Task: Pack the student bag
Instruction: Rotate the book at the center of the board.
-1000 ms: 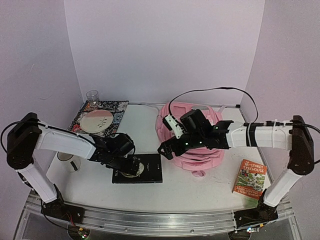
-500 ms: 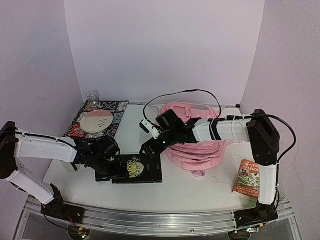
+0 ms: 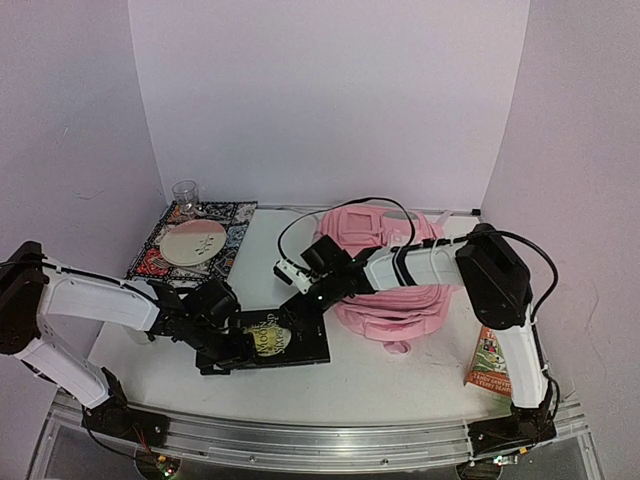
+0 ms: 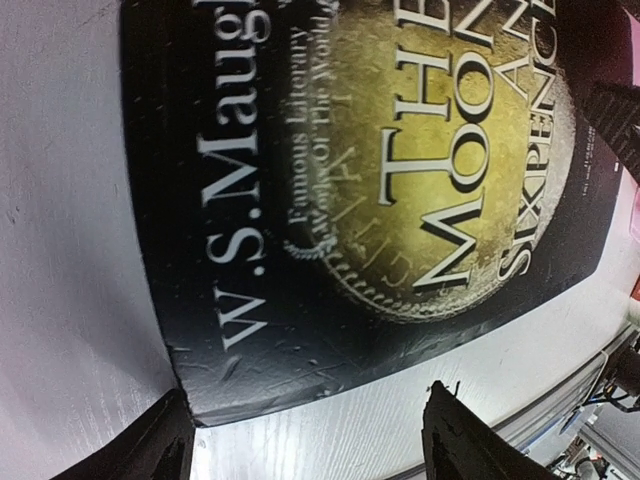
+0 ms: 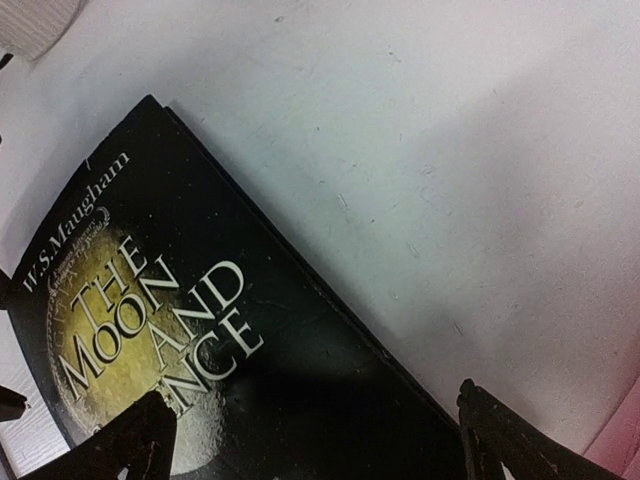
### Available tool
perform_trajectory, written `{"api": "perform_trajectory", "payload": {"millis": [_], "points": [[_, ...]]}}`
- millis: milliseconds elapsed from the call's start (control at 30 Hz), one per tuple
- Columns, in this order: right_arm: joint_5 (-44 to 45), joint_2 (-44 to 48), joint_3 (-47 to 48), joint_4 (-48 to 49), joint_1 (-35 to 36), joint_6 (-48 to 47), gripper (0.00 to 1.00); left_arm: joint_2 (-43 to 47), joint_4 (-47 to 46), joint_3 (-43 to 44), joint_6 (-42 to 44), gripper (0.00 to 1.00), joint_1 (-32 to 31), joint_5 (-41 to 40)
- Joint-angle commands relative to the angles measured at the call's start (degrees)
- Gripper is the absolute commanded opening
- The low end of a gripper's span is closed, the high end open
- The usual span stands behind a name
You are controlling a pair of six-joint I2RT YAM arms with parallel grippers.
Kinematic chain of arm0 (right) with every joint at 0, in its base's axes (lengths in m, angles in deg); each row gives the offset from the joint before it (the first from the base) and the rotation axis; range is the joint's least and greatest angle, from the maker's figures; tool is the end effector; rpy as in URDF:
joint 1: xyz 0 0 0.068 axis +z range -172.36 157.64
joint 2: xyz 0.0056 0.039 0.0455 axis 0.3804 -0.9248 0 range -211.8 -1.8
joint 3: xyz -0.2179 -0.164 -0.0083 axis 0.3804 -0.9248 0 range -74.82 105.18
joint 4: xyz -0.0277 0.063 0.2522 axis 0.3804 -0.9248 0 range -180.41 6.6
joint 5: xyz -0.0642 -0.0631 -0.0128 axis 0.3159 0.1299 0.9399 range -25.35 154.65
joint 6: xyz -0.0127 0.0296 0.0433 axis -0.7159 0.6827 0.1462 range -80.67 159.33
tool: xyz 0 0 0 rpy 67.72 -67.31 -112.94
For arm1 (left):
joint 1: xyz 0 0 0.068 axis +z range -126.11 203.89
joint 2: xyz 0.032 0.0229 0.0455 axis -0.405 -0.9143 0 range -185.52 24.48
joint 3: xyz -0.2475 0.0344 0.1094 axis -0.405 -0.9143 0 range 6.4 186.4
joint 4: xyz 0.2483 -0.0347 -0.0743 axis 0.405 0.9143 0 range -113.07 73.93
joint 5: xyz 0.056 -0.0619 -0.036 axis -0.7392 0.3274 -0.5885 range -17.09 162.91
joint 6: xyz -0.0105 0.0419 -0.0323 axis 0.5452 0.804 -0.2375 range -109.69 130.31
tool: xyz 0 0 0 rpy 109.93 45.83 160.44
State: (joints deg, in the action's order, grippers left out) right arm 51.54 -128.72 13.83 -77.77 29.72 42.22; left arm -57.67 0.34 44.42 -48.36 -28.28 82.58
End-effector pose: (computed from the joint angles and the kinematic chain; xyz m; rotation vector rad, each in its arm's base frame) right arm 0.3006 0.3991 0.1613 -1.0552 1.9682 0.7902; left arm 0.1445 -0.1958 0.1466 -0.1193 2.9888 -0.6324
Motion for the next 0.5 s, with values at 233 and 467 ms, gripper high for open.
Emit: {"api": "perform_trajectory", "payload": {"millis": [233,467], "points": [[-6.7,5.6,-8.9,-5.5,1.0,3.6,0.97,0.1,-7.5,-1.2,0.3,0.77,7.8,1.4],[-6.2,13.5,-17.9,-5.5,3.9,9.2,0.96,-7.0,-12.2,4.5,3.8,0.76,10.9,3.9]]}}
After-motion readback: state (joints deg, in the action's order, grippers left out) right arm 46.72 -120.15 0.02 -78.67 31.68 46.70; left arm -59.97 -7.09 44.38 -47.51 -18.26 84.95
